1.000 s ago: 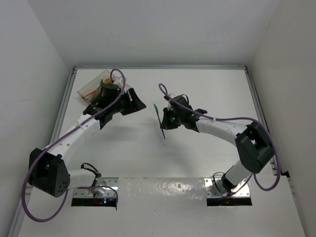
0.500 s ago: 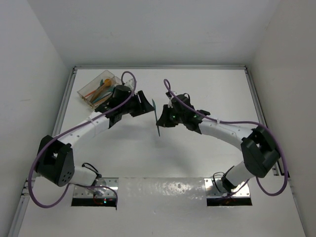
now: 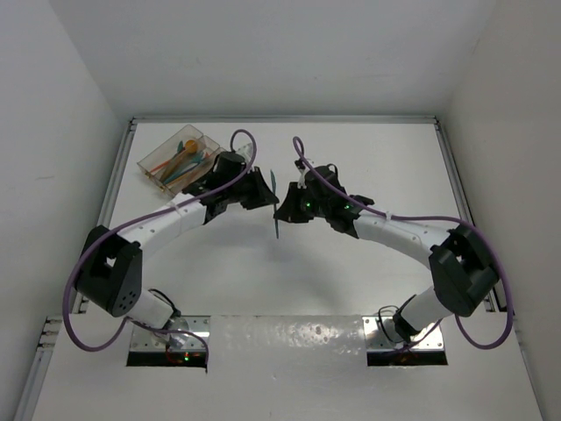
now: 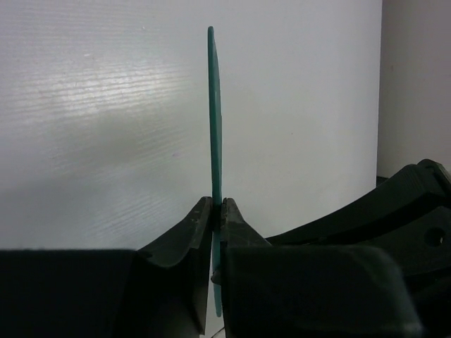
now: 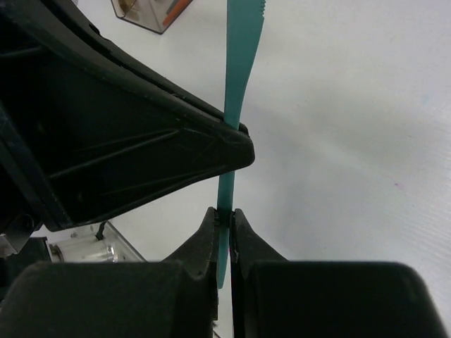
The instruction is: Sort the eating utensils into containers
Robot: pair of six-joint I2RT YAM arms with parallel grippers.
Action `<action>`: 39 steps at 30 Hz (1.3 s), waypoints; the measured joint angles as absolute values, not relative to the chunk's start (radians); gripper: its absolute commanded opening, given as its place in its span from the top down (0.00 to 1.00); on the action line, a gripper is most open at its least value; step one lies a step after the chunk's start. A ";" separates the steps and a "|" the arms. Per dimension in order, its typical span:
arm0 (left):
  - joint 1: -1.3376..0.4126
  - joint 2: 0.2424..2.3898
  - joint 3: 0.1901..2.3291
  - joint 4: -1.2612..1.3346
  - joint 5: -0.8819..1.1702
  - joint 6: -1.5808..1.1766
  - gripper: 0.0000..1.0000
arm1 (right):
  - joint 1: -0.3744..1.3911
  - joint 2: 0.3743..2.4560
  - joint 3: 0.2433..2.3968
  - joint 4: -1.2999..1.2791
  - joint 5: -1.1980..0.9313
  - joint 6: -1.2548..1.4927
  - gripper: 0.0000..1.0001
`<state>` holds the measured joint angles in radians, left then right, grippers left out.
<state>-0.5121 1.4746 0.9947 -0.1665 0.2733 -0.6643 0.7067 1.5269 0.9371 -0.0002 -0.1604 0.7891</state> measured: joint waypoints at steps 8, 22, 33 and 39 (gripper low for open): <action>-0.510 1.493 1.035 -0.189 0.264 -0.631 1.00 | 0.709 1.527 0.937 -0.002 -0.155 0.783 0.57; -0.286 1.572 1.296 -0.349 -0.070 0.062 1.00 | 0.710 1.261 0.842 -0.226 0.011 0.560 0.35; -0.207 1.803 1.371 -0.387 -0.201 0.535 1.00 | 0.710 1.132 0.730 -0.325 0.062 0.436 0.31; -0.163 1.860 1.418 -0.395 -0.199 0.611 0.89 | 0.710 1.129 0.730 -0.350 0.066 0.392 0.28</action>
